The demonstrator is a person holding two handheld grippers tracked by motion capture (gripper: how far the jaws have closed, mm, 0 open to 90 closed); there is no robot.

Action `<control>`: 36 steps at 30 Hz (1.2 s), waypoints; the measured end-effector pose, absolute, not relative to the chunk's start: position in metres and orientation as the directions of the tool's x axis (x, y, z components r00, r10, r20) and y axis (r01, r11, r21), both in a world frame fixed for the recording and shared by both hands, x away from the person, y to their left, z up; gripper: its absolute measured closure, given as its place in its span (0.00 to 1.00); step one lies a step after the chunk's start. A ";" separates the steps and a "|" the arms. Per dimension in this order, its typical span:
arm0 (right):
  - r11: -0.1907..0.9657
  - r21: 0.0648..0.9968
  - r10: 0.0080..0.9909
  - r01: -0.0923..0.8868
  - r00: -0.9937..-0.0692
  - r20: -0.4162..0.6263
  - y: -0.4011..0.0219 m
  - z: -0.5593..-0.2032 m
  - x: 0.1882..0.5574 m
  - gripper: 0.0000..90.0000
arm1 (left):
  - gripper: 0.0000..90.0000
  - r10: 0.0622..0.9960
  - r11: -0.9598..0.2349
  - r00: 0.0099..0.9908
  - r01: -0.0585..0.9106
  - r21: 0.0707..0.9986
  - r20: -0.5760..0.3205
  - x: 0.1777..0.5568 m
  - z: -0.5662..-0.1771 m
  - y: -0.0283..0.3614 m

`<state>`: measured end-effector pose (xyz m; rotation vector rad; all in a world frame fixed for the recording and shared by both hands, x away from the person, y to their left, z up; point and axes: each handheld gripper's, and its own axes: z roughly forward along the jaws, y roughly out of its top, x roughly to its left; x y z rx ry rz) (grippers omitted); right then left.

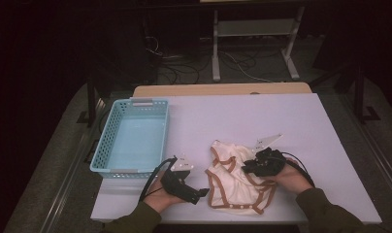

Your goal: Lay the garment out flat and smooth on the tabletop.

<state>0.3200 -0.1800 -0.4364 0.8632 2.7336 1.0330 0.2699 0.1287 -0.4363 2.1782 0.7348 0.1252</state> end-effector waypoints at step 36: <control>0.518 0.734 0.609 0.439 -0.792 0.044 -0.200 -0.403 0.322 0.89 | 0.00 0.541 -0.502 0.828 0.458 0.734 -0.146 0.271 -0.437 0.129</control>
